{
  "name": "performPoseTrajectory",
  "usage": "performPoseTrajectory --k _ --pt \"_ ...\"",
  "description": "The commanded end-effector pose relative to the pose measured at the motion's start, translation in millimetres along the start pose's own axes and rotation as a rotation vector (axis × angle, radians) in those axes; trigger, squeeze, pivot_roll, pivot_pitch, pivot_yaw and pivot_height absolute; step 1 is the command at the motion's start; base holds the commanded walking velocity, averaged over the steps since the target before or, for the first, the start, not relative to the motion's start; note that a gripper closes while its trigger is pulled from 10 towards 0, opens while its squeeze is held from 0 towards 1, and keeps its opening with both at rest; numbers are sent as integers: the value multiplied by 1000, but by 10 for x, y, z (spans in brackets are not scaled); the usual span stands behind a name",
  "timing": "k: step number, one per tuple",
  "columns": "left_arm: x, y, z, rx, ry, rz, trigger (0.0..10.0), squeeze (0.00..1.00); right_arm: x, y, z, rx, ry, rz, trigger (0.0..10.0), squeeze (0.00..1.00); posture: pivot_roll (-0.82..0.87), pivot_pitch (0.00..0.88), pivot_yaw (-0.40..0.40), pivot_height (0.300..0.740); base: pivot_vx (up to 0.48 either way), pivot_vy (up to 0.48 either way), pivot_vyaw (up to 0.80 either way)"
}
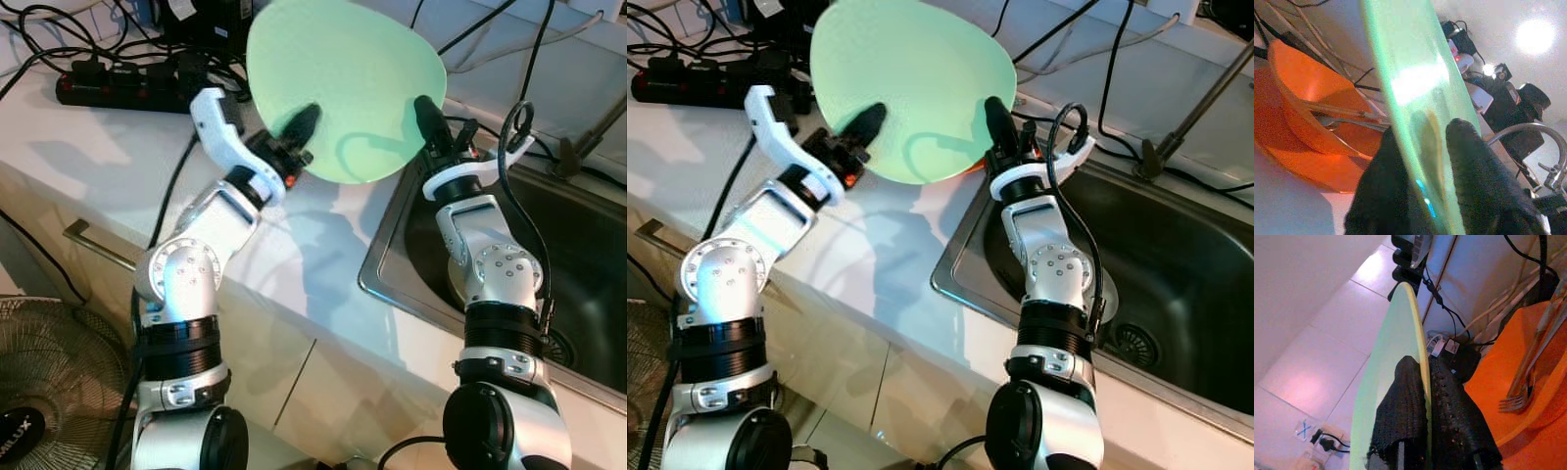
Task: Kitchen organization
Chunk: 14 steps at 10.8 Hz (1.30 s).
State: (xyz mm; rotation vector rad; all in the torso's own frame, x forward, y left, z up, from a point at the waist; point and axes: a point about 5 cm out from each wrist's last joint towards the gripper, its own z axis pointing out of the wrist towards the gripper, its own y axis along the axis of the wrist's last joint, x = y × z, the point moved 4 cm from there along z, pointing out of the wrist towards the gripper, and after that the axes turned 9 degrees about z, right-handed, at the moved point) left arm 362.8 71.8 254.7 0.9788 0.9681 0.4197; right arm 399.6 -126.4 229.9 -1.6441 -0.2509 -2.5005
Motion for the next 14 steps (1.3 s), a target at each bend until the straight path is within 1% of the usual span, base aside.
performPoseTrajectory --k 1,2,4,5,6,7,8,9,10,12,13,14 --pt "-147 -60 37 30 -58 11 10000 1000 100 140 6 -61 39 12 0 0 49 60 -155 740 0 0 0" --pt "-149 -62 37 31 -58 12 10000 1000 106 169 4 -75 43 22 0 0 49 60 -155 740 0 0 0" --pt "-150 -78 34 40 -59 26 10000 1000 198 431 -28 -204 96 81 0 0 47 56 -153 740 0 0 0" --pt "-139 -97 30 52 -49 63 10000 180 240 698 -85 -312 118 99 0 0 46 55 -153 740 0 0 0" --pt "-143 -98 27 52 -50 77 10000 0 255 876 -134 -374 121 84 0 0 46 55 -153 740 0 0 0" --pt "-136 -96 24 54 -45 100 10000 0 254 982 -169 -409 111 60 0 0 45 54 -154 740 0 0 0" --pt "-106 -80 17 52 -22 177 10000 0 249 1139 -233 -465 88 7 0 0 45 54 -154 740 0 0 0" --pt "-78 -50 8 50 -6 248 10000 0 197 1310 -314 -534 0 -106 4353 0 44 53 -152 740 0 0 0" --pt "-41 -40 -24 60 3 332 10000 0 120 1555 -470 -626 -118 -252 10000 0 43 51 -152 740 0 0 0" --pt "8 -54 -78 78 20 398 10000 0 61 1845 -731 -729 -278 -479 10000 0 40 52 -151 740 0 0 0" --pt "22 -60 -98 81 22 413 10000 0 14 1926 -823 -764 -338 -525 10000 0 34 55 -150 740 0 0 0" --pt "26 -63 -113 86 21 426 10000 0 -24 1954 -861 -776 -370 -545 10000 0 34 55 -150 740 0 0 0"
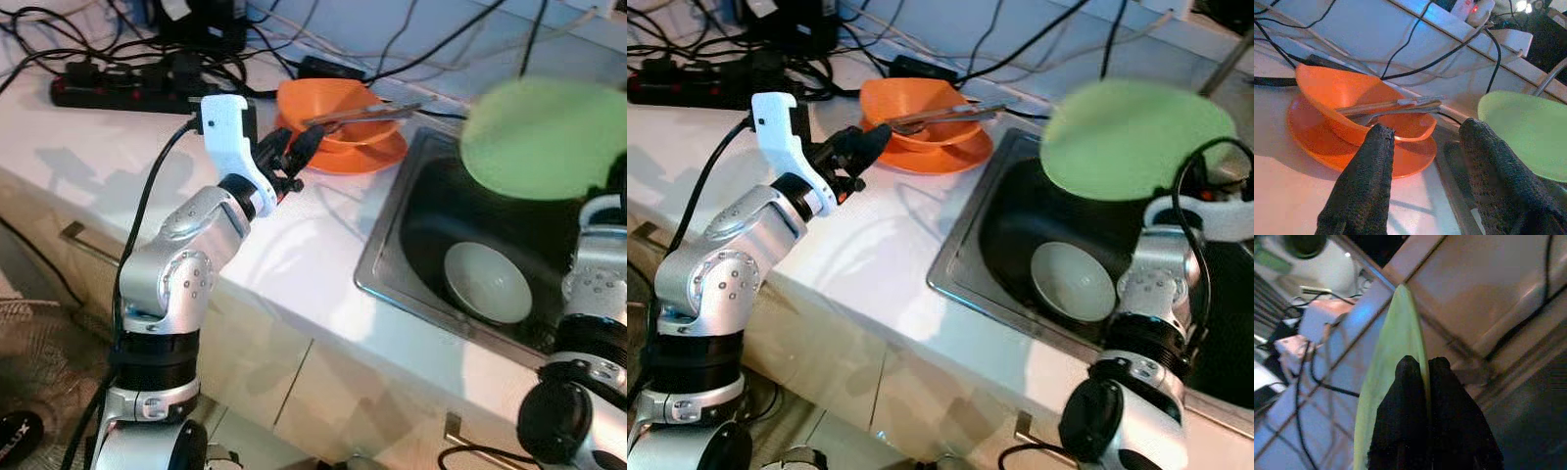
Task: Kitchen organization
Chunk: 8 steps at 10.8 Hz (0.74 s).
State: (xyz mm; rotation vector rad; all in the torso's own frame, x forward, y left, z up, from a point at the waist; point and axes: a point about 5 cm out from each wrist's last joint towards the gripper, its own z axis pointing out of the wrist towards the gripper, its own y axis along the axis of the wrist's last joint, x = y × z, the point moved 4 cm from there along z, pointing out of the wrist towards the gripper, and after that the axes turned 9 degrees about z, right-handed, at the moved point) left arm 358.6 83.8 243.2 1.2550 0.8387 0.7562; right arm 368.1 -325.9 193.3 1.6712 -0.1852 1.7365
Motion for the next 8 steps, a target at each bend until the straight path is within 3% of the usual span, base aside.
performPoseTrajectory --k 1,4,5,8 --pt "-85 5 -8 -5 -32 24 10000 0 53 110 35 -47 14 -48 10000 0 34 55 -150 740 0 0 0" --pt "-50 -51 -51 30 -31 74 10000 0 -130 -181 -36 63 -38 -174 10000 0 39 56 -155 740 0 0 0" --pt "-41 -117 -75 69 -38 150 10000 0 -215 -381 -93 157 -45 -287 10000 0 44 54 -160 740 0 0 0" --pt "-16 -332 -177 152 -52 287 10000 0 -285 -710 -218 267 -21 -388 10000 0 52 48 -164 740 0 0 0"
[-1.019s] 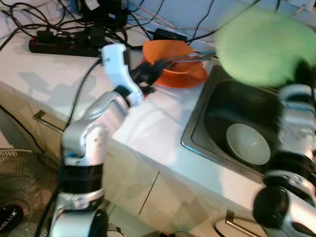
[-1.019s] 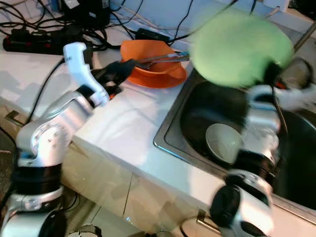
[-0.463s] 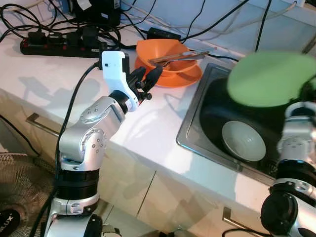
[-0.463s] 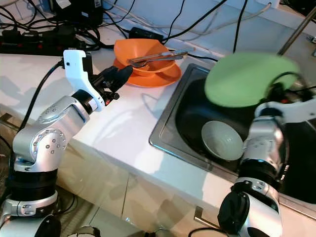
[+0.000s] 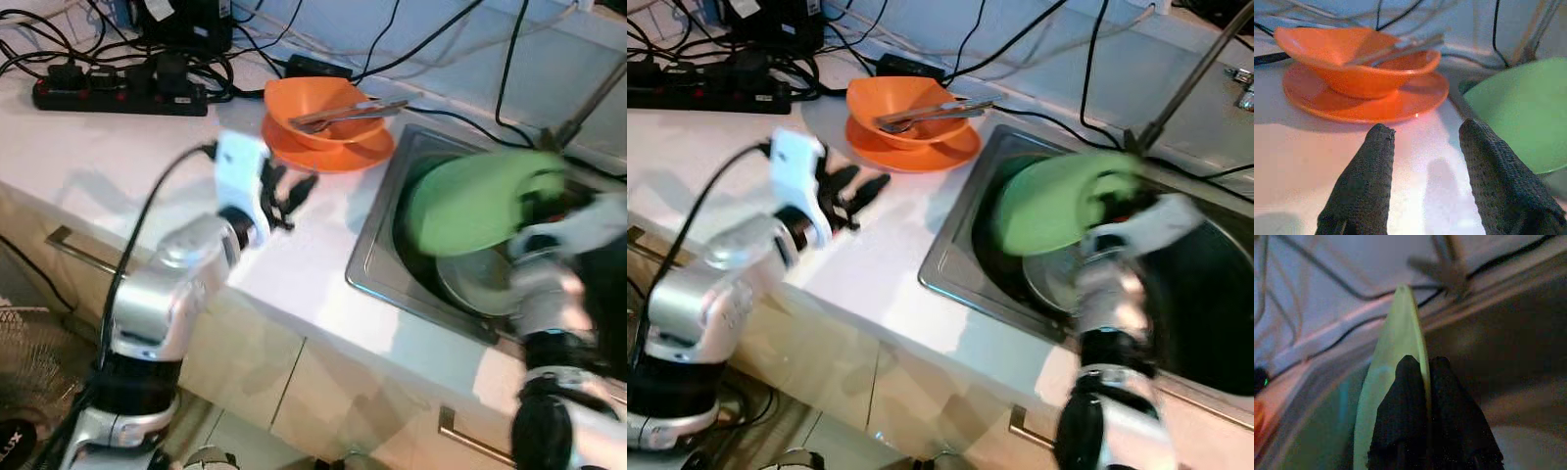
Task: Kitchen organization
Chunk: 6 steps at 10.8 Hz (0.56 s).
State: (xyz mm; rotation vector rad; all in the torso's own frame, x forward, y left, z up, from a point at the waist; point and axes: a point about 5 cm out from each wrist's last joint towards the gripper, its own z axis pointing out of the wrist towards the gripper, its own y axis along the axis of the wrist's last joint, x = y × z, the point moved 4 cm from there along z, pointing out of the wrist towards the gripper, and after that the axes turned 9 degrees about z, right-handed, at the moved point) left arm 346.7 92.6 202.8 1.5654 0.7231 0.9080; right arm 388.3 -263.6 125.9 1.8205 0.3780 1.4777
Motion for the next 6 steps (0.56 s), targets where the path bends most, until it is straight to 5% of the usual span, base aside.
performPoseTrajectory --k 1,6 --pt "-84 24 -8 -11 -29 36 10000 0 55 100 27 -26 29 -9 10000 0 54 44 -168 740 0 0 0" --pt "-202 -114 -24 41 -79 161 10000 0 -4 -229 -4 96 9 -92 10000 0 62 31 -174 740 0 0 0"
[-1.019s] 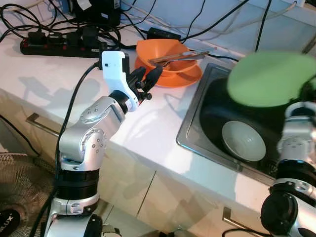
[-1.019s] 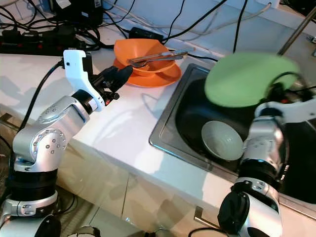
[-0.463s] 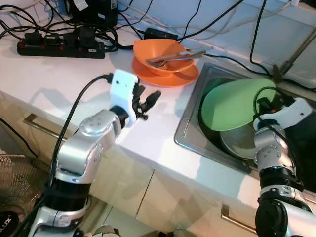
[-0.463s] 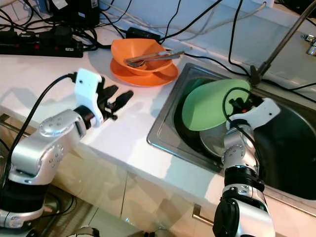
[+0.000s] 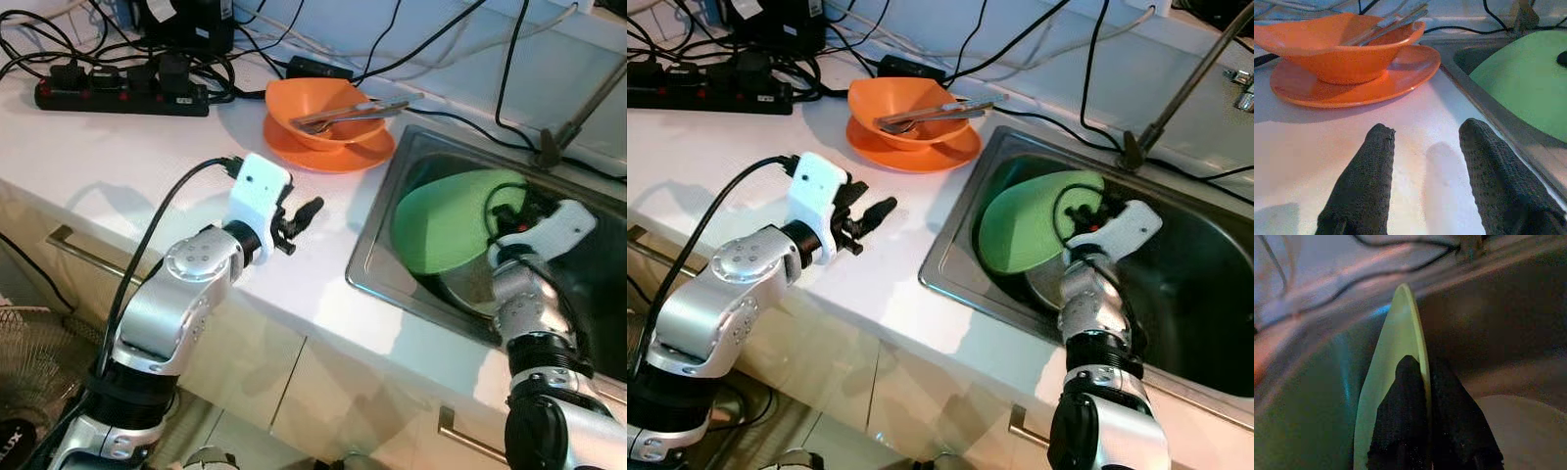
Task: Kitchen organization
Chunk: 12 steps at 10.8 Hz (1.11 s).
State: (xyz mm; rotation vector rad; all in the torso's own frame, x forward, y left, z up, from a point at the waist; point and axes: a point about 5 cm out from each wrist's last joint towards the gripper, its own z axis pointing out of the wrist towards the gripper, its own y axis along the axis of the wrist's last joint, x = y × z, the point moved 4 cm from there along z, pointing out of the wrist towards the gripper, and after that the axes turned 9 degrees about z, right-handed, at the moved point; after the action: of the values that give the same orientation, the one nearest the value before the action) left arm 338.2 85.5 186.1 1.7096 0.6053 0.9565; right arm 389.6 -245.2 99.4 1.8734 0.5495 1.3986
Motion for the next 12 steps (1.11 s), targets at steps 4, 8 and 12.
performPoseTrajectory --k 4,8,12 --pt "-114 19 -5 -10 -41 35 10000 0 19 -59 12 32 24 -83 10000 1000 66 33 -175 740 0 0 0" --pt "-127 2 -5 -4 -45 33 10000 0 56 -154 12 68 36 -118 10000 0 66 43 -174 740 0 0 0" --pt "-139 -21 -2 2 -47 29 10000 0 104 -82 28 30 51 -197 10000 0 64 44 -174 740 0 0 0"
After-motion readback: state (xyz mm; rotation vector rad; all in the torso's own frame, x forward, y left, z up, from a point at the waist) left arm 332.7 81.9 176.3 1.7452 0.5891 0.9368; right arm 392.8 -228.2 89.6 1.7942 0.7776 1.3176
